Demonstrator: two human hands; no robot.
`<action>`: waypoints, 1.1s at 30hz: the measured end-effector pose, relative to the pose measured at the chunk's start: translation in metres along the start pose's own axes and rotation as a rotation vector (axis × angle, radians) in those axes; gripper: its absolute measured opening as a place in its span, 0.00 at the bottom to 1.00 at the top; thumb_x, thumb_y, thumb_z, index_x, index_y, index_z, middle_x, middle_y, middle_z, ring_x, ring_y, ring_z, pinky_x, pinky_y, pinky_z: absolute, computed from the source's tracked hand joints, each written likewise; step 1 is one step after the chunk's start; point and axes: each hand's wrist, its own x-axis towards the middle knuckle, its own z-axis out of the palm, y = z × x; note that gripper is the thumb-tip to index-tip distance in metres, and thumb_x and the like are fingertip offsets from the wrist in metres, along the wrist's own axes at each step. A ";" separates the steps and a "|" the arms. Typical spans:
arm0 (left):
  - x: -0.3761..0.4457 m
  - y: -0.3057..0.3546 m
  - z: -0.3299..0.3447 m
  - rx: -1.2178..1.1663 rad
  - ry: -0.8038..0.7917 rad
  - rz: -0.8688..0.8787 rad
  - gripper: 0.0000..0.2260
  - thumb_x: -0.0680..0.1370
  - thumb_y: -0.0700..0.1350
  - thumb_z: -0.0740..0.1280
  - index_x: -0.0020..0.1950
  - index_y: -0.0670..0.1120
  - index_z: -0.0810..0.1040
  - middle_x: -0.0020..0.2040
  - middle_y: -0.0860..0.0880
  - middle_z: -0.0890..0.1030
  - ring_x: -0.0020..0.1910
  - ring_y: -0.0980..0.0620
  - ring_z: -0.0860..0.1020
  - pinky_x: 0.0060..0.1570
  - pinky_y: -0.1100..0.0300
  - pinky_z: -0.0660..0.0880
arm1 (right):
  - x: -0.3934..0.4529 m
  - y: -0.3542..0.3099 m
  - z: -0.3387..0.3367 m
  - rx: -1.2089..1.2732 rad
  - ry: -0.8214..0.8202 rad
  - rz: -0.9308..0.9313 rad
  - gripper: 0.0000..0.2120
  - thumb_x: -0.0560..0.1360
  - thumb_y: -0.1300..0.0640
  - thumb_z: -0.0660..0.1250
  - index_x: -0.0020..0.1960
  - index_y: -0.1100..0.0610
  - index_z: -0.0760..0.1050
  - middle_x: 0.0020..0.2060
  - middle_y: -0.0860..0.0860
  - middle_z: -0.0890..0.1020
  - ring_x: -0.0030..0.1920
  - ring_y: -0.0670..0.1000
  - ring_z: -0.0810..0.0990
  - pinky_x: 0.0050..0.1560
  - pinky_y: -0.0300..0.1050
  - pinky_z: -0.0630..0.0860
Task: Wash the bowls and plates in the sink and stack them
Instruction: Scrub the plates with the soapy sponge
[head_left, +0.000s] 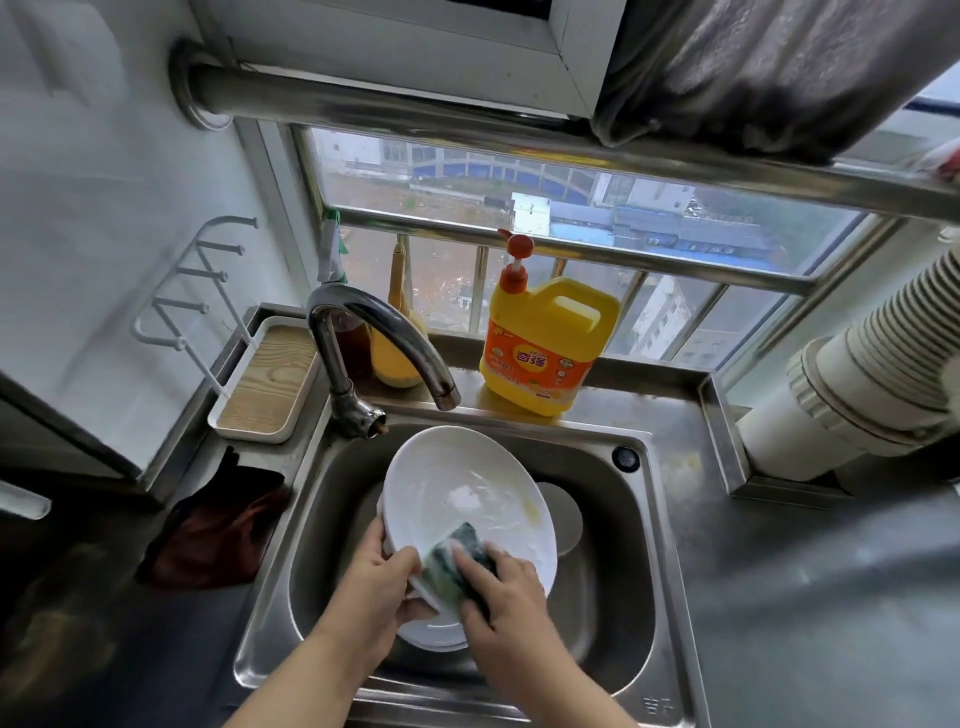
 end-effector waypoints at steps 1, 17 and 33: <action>0.000 -0.001 -0.002 -0.007 0.000 -0.002 0.24 0.76 0.27 0.55 0.60 0.54 0.73 0.51 0.43 0.83 0.43 0.43 0.82 0.32 0.50 0.79 | 0.000 0.002 -0.002 -0.002 0.004 -0.014 0.30 0.70 0.43 0.48 0.72 0.36 0.59 0.74 0.47 0.60 0.71 0.50 0.56 0.68 0.36 0.50; 0.004 0.002 -0.005 0.020 0.063 -0.008 0.20 0.77 0.29 0.54 0.54 0.52 0.74 0.44 0.46 0.83 0.36 0.46 0.82 0.29 0.50 0.80 | 0.003 0.001 -0.007 -0.023 0.036 -0.122 0.30 0.70 0.45 0.50 0.72 0.35 0.59 0.73 0.45 0.60 0.71 0.48 0.56 0.68 0.34 0.49; 0.034 0.022 -0.035 0.138 0.095 -0.136 0.13 0.75 0.35 0.56 0.56 0.40 0.76 0.46 0.37 0.79 0.42 0.41 0.75 0.35 0.56 0.74 | -0.006 0.022 -0.025 -0.300 0.184 -0.226 0.33 0.57 0.28 0.62 0.58 0.42 0.70 0.57 0.46 0.79 0.48 0.47 0.70 0.50 0.39 0.68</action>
